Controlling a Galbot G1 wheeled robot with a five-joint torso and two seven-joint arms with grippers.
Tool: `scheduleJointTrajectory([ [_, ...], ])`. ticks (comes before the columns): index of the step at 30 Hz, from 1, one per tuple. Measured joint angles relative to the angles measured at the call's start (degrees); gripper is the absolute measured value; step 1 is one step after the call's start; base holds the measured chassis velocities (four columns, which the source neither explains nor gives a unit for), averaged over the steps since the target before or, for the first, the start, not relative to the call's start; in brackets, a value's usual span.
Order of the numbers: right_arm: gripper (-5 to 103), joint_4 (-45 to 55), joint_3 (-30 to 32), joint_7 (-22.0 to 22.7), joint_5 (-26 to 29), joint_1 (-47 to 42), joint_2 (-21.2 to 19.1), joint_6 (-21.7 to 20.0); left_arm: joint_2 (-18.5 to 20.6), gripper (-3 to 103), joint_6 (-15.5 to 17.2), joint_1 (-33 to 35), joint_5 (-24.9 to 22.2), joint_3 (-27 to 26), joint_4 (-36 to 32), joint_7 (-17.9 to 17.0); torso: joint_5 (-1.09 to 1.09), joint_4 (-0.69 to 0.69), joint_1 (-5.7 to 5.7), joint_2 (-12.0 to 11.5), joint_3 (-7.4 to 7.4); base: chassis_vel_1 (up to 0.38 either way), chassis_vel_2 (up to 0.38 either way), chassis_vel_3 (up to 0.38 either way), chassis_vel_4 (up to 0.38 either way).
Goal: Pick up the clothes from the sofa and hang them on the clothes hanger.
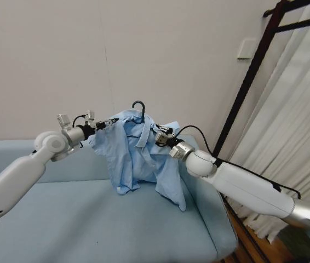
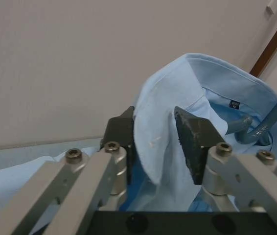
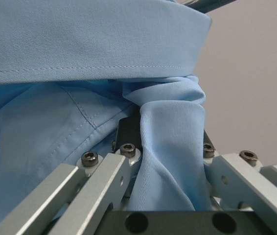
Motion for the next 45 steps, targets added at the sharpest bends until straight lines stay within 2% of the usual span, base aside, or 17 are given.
scheduleJointTrajectory([
  [2, 10, 0.2, 0.3, 0.1, 0.1, -0.2, -0.2, 0.0, -0.3, 18, -0.5, 0.4, 0.3, 0.0, -0.3, 0.0, 0.00, 0.00, 0.00, 0.0, 0.00, 0.000, 0.000, 0.000, 0.000],
  [3, 10, 0.2, 0.3, 0.1, 0.1, -0.2, -0.2, 0.0, -0.3, 18, -0.5, 0.4, 0.3, 0.0, -0.3, 0.0, 0.00, 0.00, 0.00, 0.0, 0.00, 0.000, 0.000, 0.000, 0.000],
  [6, 10, 0.3, 0.6, 0.1, 0.1, -0.2, -0.6, 0.0, -0.4, 3, -0.8, 0.8, 0.6, 0.0, -1.2, 0.0, 0.00, 0.01, 0.00, 0.0, 0.00, 0.000, 0.000, 0.000, 0.000],
  [16, 10, -0.6, 1.5, 0.3, 1.7, 0.0, -0.3, -0.4, 1.6, 2, -2.4, 1.2, 3.5, -0.6, -6.2, 0.0, 0.01, 0.00, 0.00, 0.0, 0.00, 0.000, 0.000, 0.000, 0.000],
  [21, 10, -0.3, 1.4, 0.1, 6.4, 2.0, 0.4, -3.5, 3.9, 2, -4.0, 3.0, 6.6, -1.2, -10.2, 1.2, 0.00, 0.01, 0.00, 0.0, -0.01, 0.000, 0.000, 0.000, 0.000],
  [24, 10, 0.8, 1.0, -1.7, 8.3, 3.7, 0.6, -5.3, 5.3, 2, -5.1, 4.7, 9.1, -1.7, -11.8, 2.2, -0.01, 0.02, -0.01, 0.0, -0.01, 0.000, 0.000, 0.000, 0.000],
  [33, 10, 2.2, -0.4, -3.5, 7.7, 3.8, -0.6, -4.7, 5.8, 2, -5.7, 8.1, 9.8, -4.6, -7.7, 2.6, -0.01, 0.00, 0.00, 0.0, -0.01, 0.000, 0.000, 0.000, 0.000],
  [36, 10, 2.6, -0.8, -3.7, 7.4, 3.7, -0.7, -4.4, 5.3, 0, -5.9, 8.1, 9.8, -4.8, -5.8, 1.5, -0.01, 0.00, 0.00, 0.0, -0.01, 0.000, 0.000, 0.000, 0.000],
  [40, 10, 2.6, -1.2, -3.7, 7.1, 3.7, -0.3, -4.3, 4.3, 20, -6.1, 7.9, 9.8, -5.0, -4.8, 0.4, -0.01, 0.00, 0.00, 0.0, 0.00, 0.000, 0.000, 0.000, 0.000],
  [43, 10, 2.6, -1.3, -3.7, 7.0, 3.7, -0.2, -4.3, 4.2, 25, -6.1, 8.1, 9.8, -5.0, -5.4, 0.4, -0.01, 0.00, 0.00, 0.0, 0.00, 0.000, 0.000, 0.000, 0.000],
  [45, 10, 2.6, -1.3, -3.7, 7.0, 3.6, -0.2, -4.3, 4.2, 36, -6.1, 8.2, 9.7, -5.0, -6.0, 0.5, 0.00, 0.00, 0.00, 0.0, 0.00, 0.000, 0.000, 0.000, 0.000],
])
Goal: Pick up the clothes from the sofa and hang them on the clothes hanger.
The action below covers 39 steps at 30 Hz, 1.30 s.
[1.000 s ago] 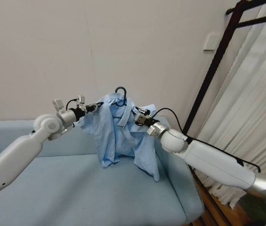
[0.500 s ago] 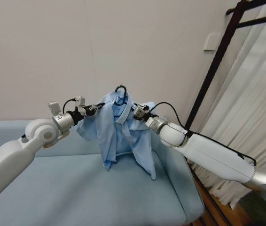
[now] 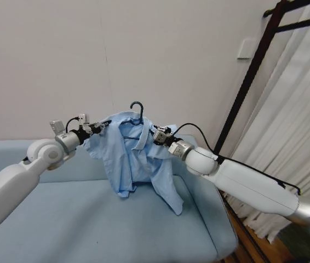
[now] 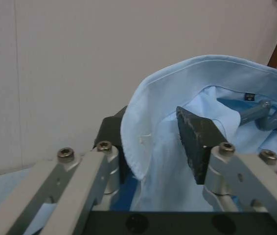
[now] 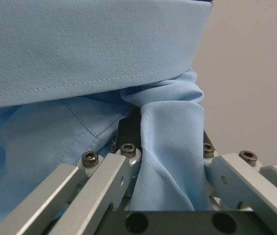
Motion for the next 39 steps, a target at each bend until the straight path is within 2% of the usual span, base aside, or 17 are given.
scheduleJointTrajectory([
  [1, 10, 0.0, 0.0, 0.0, 0.0, 0.0, 0.0, 0.0, 0.0, 36, 0.0, 0.0, 0.0, 0.0, 0.0, 0.0, 0.00, 0.00, 0.00, 0.0, 0.00, 0.000, 0.000, 0.000, 0.000],
  [3, 10, 0.0, 0.0, 0.0, -0.1, -0.1, 0.0, 0.0, 0.0, 48, 0.0, 0.0, 0.0, 0.0, -0.3, 0.2, 0.00, 0.00, 0.00, 0.0, 0.00, 0.000, 0.000, 0.000, 0.000],
  [6, 10, 0.0, 0.0, 0.2, -0.1, -0.1, 0.0, 0.0, -0.1, 54, 0.0, 0.0, 0.0, 0.0, -0.4, 0.7, 0.00, 0.00, 0.00, 0.0, 0.00, 0.000, 0.000, 0.000, 0.000],
  [7, 10, -0.1, 0.0, 0.2, -0.1, -0.2, 0.0, 0.0, -0.1, 62, 0.0, 0.0, -0.1, 0.0, -0.3, 0.9, 0.00, 0.00, 0.00, 0.0, 0.00, 0.000, 0.000, 0.000, 0.000],
  [8, 10, -0.1, 0.0, 0.3, -0.1, -0.2, 0.0, 0.0, -0.1, 62, 0.0, 0.0, -0.1, 0.0, -0.3, 1.1, 0.00, 0.00, 0.00, 0.0, 0.00, 0.000, 0.000, 0.000, 0.000],
  [9, 10, -0.2, 0.0, 0.3, -0.1, -0.2, 0.0, 0.0, -0.1, 56, -0.2, 0.1, -0.1, 0.0, -0.2, 1.2, 0.00, 0.00, 0.00, 0.0, 0.00, 0.000, 0.000, 0.000, 0.000],
  [10, 10, -0.2, 0.0, 0.3, -0.1, -0.2, 0.0, 0.0, -0.1, 56, -0.2, 0.1, -0.1, 0.0, -0.2, 1.2, 0.00, 0.00, 0.00, 0.0, 0.00, 0.000, 0.000, 0.000, 0.000],
  [13, 10, -0.2, 0.0, 0.4, -0.2, -0.4, 0.0, 0.0, 0.0, 41, -0.4, 0.6, 0.0, 0.0, -0.3, 1.6, 0.00, 0.01, 0.00, 0.0, 0.00, 0.000, 0.000, 0.000, 0.000],
  [15, 10, -0.2, -0.1, 0.5, -0.2, -0.5, 0.0, 0.0, 0.0, 41, -0.5, 0.7, 0.1, 0.0, -0.3, 1.6, 0.00, 0.01, 0.00, 0.0, 0.00, 0.000, 0.000, 0.000, 0.000],
  [19, 10, -0.1, -0.6, 0.9, -0.4, -0.6, 0.0, -0.3, 0.2, 19, -0.5, 0.6, 0.1, 0.0, -0.6, 2.0, 0.00, 0.00, 0.00, 0.0, 0.00, 0.000, 0.000, 0.000, 0.000],
  [21, 10, -0.1, -0.6, 1.0, -0.4, -0.6, 0.0, -0.4, 0.3, 19, -0.5, 0.6, 0.1, 0.0, -0.6, 2.1, 0.00, 0.00, 0.00, 0.0, 0.00, 0.000, 0.000, 0.000, 0.000],
  [24, 10, -0.3, -0.8, 1.1, -0.6, -0.6, 0.1, -0.7, 0.7, 3, -0.6, 0.6, 0.1, -0.2, -0.9, 2.7, 0.00, 0.00, 0.00, 0.0, 0.00, 0.000, 0.000, 0.000, 0.000],
  [33, 10, -0.8, -0.9, 1.2, -0.5, -0.6, 0.2, -1.4, 1.8, 3, -1.3, 0.2, 1.5, -0.9, -2.5, 3.5, 0.00, 0.01, 0.00, 0.0, 0.00, 0.000, 0.000, 0.000, 0.000],
  [39, 10, -1.2, -0.9, 1.3, 1.3, -0.5, 0.5, -2.4, 2.8, 3, -2.1, 1.0, 4.0, -1.7, -6.7, 3.6, 0.02, 0.00, 0.00, 0.0, 0.00, 0.000, 0.000, 0.000, 0.000],
])
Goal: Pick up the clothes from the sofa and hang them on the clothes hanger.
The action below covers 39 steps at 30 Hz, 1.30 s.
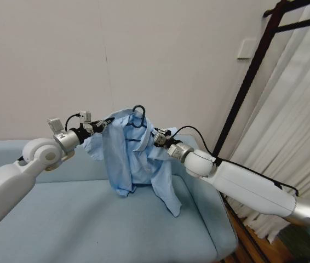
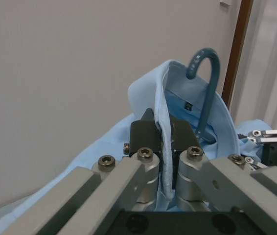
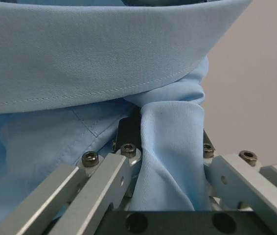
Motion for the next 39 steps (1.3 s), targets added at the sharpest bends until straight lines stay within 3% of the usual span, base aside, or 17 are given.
scheduleJointTrajectory([
  [12, 10, 3.3, 1.6, -0.7, 9.2, 1.5, -0.3, -2.4, -0.7, 3, -2.1, 10.5, 10.0, -1.2, -3.1, -0.2, -0.03, 0.00, 0.00, 0.0, 0.00, 0.000, 0.000, 0.000, 0.000],
  [18, 10, 6.8, 2.7, -1.5, 11.6, 2.2, -0.9, -3.2, -2.8, 3, -2.9, 9.8, 14.6, 1.0, -0.9, -1.1, -0.03, 0.00, 0.00, 0.0, 0.00, 0.000, 0.000, 0.000, 0.000],
  [25, 10, 11.3, 3.4, -0.6, 17.0, 3.7, -0.3, -7.5, -3.8, 3, -3.5, 2.9, 14.9, 4.7, 0.6, -2.5, -0.02, 0.00, 0.00, 0.0, 0.00, 0.000, 0.000, 0.000, 0.000],
  [31, 10, 10.8, 3.3, 0.3, 18.3, 4.0, 1.0, -9.1, -4.9, 3, -3.8, -2.0, 14.5, 6.8, 0.1, -4.4, -0.01, 0.00, 0.00, 0.0, 0.00, 0.000, 0.000, 0.000, 0.000],
  [39, 10, 6.5, 2.9, 0.7, 19.4, 3.8, 2.8, -9.8, -2.2, 3, -3.5, 5.9, 15.5, 4.6, -6.4, -3.6, -0.03, 0.01, 0.00, 0.0, 0.00, 0.000, 0.000, 0.000, 0.000],
])
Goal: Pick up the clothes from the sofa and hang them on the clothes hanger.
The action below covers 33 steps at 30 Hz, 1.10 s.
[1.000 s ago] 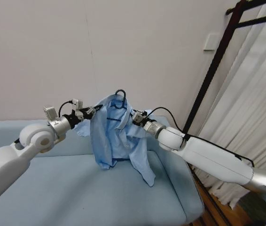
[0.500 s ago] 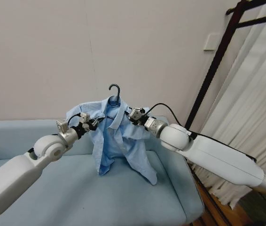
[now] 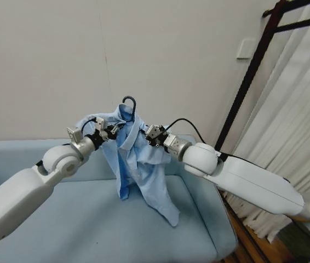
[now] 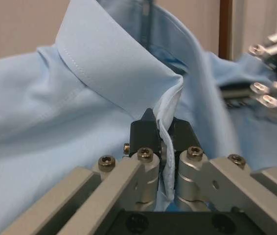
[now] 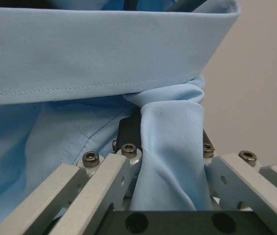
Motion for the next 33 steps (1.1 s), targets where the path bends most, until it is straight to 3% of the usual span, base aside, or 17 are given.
scheduleJointTrajectory([
  [6, 10, -2.9, 0.0, -0.2, -0.1, 0.2, 2.4, 0.0, 1.8, 3, 0.0, 5.6, 1.5, -4.1, -0.7, 1.2, -0.01, 0.01, 0.00, 0.0, 0.00, 0.000, 0.000, 0.000, 0.000],
  [12, 10, -3.4, 0.0, -0.2, -0.1, 0.0, 3.7, 0.1, 1.9, 2, 0.7, 6.3, 3.0, -4.5, 1.1, 0.2, 0.00, -0.01, 0.00, 0.0, 0.00, 0.000, 0.000, 0.000, 0.000],
  [16, 10, -3.6, 0.5, -0.4, 0.3, 0.0, 3.8, 0.8, 1.0, 23, 1.0, 6.3, 2.5, -4.6, 2.1, -3.3, -0.01, -0.01, 0.00, 0.0, 0.00, 0.000, 0.000, 0.000, 0.000],
  [20, 10, -4.5, 1.3, -2.4, 1.0, -0.4, 2.6, 2.9, 3.1, 33, 1.3, 7.3, 0.4, -6.2, 1.4, -3.6, 0.01, -0.02, 0.00, 0.0, 0.00, 0.000, 0.000, 0.000, 0.000],
  [22, 10, -7.2, 2.2, -5.5, -0.9, -1.0, 1.8, 7.2, 5.6, 44, 1.4, 8.1, -2.1, -7.1, 0.4, -3.5, 0.01, -0.01, 0.00, 0.0, 0.00, 0.000, 0.000, 0.000, 0.000],
  [23, 10, -7.2, 2.2, -5.5, -0.9, -1.0, 1.8, 7.2, 5.6, 44, 1.4, 8.1, -2.1, -7.1, 0.4, -3.5, 0.01, -0.01, 0.00, 0.0, 0.00, 0.000, 0.000, 0.000, 0.000],
  [25, 10, -11.0, 3.1, -9.1, -5.6, -1.5, 1.5, 13.4, 7.5, 55, 1.4, 8.0, -5.1, -7.7, -0.1, -3.5, 0.01, 0.02, 0.00, 0.0, 0.00, 0.000, 0.000, 0.000, 0.000],
  [26, 10, -12.9, 3.8, -10.7, -8.4, -1.8, 1.5, 16.6, 8.5, 55, 1.6, 7.4, -7.1, -7.8, -0.3, -3.5, 0.01, 0.02, 0.00, 0.0, 0.00, 0.000, 0.000, 0.000, 0.000],
  [27, 10, -12.9, 3.8, -10.7, -8.4, -1.8, 1.5, 16.6, 8.5, 55, 1.6, 7.4, -7.1, -7.8, -0.3, -3.5, 0.01, 0.02, 0.00, 0.0, 0.00, 0.000, 0.000, 0.000, 0.000],
  [28, 10, -14.2, 4.5, -11.5, -10.3, -2.1, 1.4, 18.9, 9.3, 66, 1.8, 6.4, -9.0, -7.8, -0.4, -3.5, 0.01, 0.00, 0.00, 0.0, 0.00, 0.000, 0.000, 0.000, 0.000],
  [29, 10, -14.7, 4.9, -11.8, -11.2, -2.3, 1.4, 20.0, 10.0, 66, 1.9, 5.6, -10.4, -7.8, -0.4, -3.5, 0.01, 0.00, 0.00, 0.0, 0.00, 0.000, 0.000, 0.000, 0.000],
  [33, 10, -15.1, 6.6, -13.0, -12.8, -2.9, 0.5, 22.7, 12.7, 82, 2.7, 2.0, -14.1, -7.3, 0.2, -3.2, 0.01, -0.01, 0.00, 0.0, 0.00, 0.000, 0.000, 0.000, 0.000],
])
